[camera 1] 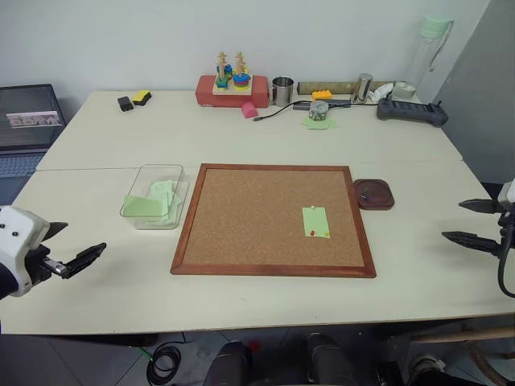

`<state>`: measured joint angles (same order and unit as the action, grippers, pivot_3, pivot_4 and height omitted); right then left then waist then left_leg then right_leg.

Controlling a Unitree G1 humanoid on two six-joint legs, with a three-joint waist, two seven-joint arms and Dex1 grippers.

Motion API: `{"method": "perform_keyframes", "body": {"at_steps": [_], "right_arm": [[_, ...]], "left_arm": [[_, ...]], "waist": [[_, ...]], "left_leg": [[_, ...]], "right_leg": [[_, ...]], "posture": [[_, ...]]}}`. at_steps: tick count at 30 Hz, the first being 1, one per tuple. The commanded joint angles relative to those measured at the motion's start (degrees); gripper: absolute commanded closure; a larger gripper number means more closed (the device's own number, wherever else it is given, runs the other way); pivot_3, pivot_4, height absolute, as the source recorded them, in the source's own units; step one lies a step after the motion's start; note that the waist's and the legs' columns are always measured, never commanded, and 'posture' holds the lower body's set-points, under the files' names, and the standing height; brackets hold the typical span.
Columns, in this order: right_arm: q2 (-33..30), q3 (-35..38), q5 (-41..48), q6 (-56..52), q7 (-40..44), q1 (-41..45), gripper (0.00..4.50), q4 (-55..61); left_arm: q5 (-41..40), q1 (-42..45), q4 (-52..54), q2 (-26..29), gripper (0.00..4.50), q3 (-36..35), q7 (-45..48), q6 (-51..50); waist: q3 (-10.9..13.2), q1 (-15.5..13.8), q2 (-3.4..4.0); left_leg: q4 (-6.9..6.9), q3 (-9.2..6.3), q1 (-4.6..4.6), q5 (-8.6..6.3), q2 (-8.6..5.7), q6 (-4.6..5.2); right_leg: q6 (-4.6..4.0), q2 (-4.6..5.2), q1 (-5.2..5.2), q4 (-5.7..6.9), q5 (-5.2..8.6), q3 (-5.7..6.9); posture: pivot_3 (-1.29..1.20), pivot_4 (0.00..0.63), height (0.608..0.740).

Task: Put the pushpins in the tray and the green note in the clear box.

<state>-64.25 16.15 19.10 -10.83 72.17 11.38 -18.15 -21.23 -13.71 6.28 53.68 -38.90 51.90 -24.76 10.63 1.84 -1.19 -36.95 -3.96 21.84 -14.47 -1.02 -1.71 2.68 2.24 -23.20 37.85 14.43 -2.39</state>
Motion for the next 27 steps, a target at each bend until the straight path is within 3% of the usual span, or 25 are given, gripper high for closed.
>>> {"method": "perform_keyframes", "body": {"at_steps": [1,18,27], "right_arm": [[-0.1,0.8,0.4,-0.4,-0.1,1.0,0.03,1.6],[0.8,0.8,0.8,-2.2,-0.4,0.4,0.03,5.0],[0.9,2.5,2.0,-5.0,-0.7,-1.2,0.00,9.5]], "left_arm": [[-0.8,0.9,0.1,1.1,0.00,-0.2,0.9,-0.5],[-3.4,0.8,3.6,2.5,0.00,2.4,7.3,-4.5],[-7.5,7.9,9.8,4.4,1.71,7.5,8.2,-8.2]], "waist": [[0.0,0.0,0.00],[0.0,0.0,0.00],[0.0,-0.1,0.00]], "left_leg": [[0.00,0.00,0.00,0.00,0.00,0.00],[0.00,0.01,-0.01,0.00,0.00,0.00],[-0.03,0.00,0.00,0.00,-0.02,0.00]], "right_leg": [[0.00,0.00,0.00,0.00,0.00,0.00],[-0.13,0.00,0.00,0.01,-0.08,-0.01],[-0.11,0.00,0.00,0.03,-0.09,-0.01]], "posture": [[0.00,0.150,0.740],[0.00,0.150,0.740],[0.00,0.150,0.740]]}}
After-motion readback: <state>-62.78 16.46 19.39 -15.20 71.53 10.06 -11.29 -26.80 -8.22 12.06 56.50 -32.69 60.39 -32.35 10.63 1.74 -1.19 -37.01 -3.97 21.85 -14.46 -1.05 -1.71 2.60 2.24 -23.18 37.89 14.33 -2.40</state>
